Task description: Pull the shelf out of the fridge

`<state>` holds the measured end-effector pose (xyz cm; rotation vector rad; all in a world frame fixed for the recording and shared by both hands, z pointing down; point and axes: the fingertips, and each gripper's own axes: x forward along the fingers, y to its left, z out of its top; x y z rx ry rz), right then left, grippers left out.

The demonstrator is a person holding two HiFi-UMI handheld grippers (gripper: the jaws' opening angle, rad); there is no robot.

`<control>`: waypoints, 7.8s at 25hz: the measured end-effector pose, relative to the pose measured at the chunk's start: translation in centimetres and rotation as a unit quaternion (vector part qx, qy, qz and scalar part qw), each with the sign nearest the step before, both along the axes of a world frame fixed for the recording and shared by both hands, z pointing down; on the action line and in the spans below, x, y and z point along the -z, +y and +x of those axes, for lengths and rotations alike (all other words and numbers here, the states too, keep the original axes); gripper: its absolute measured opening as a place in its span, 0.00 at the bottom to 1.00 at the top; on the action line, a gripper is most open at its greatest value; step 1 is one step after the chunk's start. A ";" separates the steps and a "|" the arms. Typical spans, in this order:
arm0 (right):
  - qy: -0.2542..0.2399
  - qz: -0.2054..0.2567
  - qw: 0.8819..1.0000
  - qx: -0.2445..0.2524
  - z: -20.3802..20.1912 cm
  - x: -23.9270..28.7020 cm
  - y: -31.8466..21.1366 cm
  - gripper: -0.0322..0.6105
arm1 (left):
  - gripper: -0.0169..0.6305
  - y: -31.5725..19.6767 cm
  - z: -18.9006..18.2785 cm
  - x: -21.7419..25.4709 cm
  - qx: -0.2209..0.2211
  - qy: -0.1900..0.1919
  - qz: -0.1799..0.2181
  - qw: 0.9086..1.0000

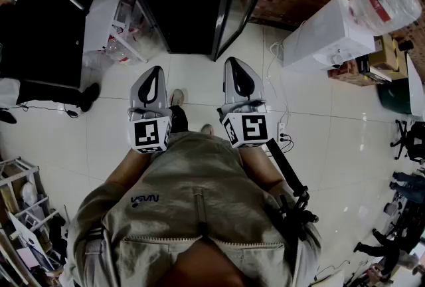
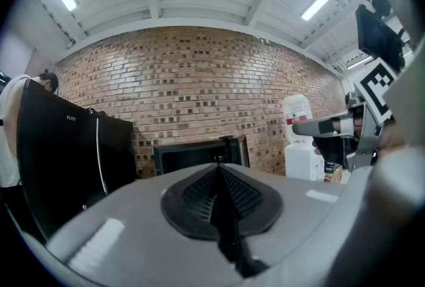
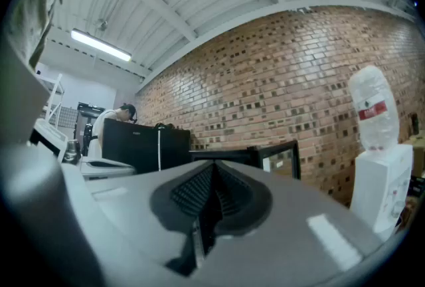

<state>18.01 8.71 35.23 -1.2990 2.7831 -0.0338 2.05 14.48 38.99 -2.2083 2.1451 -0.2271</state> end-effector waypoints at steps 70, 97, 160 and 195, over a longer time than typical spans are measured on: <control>0.092 -0.142 0.983 -0.075 -18.9 -9.8 -33.0 0.05 | 0.15 -49.6 -18.1 -17.6 -0.021 0.595 -0.095 0.798; 0.079 -0.149 0.984 -0.060 -17.7 -9.3 -30.3 0.05 | 0.09 -49.1 -18.3 -17.2 -0.002 0.652 -0.061 0.756; 0.049 -0.142 0.983 -0.110 -16.3 -8.2 -24.5 0.05 | 0.05 -39.8 -16.5 -14.7 -0.034 0.715 -0.043 0.697; 0.002 -0.035 0.998 -0.056 -5.9 -0.7 -11.7 0.05 | 0.06 -13.7 -10.0 -6.6 -0.028 0.742 0.036 0.669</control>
